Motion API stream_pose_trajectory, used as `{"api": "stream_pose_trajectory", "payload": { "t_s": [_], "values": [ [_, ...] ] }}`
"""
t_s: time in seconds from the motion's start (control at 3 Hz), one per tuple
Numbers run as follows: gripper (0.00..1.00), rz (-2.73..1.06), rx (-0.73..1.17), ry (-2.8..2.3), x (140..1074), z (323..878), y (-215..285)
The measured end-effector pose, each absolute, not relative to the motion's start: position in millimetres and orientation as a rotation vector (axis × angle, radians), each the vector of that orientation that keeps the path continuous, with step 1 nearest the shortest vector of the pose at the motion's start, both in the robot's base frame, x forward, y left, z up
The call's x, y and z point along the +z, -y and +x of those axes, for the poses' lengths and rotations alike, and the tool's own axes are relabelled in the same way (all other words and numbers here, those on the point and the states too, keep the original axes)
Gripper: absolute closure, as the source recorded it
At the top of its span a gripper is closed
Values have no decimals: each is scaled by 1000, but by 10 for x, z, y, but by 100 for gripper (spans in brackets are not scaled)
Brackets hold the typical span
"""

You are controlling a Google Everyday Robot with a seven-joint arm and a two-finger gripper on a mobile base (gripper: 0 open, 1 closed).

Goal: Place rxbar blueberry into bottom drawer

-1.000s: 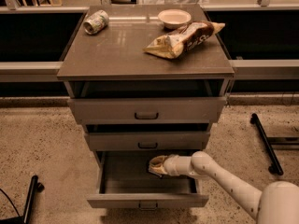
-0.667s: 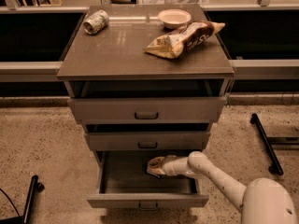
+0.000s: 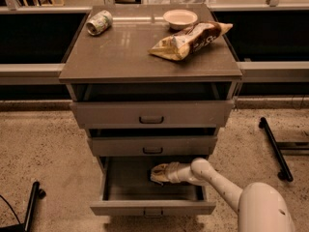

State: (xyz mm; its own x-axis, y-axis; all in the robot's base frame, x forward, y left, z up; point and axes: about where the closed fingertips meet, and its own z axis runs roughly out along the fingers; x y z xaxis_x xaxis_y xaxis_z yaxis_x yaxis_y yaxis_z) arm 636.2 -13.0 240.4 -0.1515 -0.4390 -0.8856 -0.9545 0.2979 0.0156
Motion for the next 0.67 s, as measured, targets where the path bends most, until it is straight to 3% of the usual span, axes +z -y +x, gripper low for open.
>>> {"api": "stream_pose_trajectory", "payload": {
  "t_s": [0.67],
  "values": [
    [36,-1271,783,-1768,2257,6356,91]
  ]
}}
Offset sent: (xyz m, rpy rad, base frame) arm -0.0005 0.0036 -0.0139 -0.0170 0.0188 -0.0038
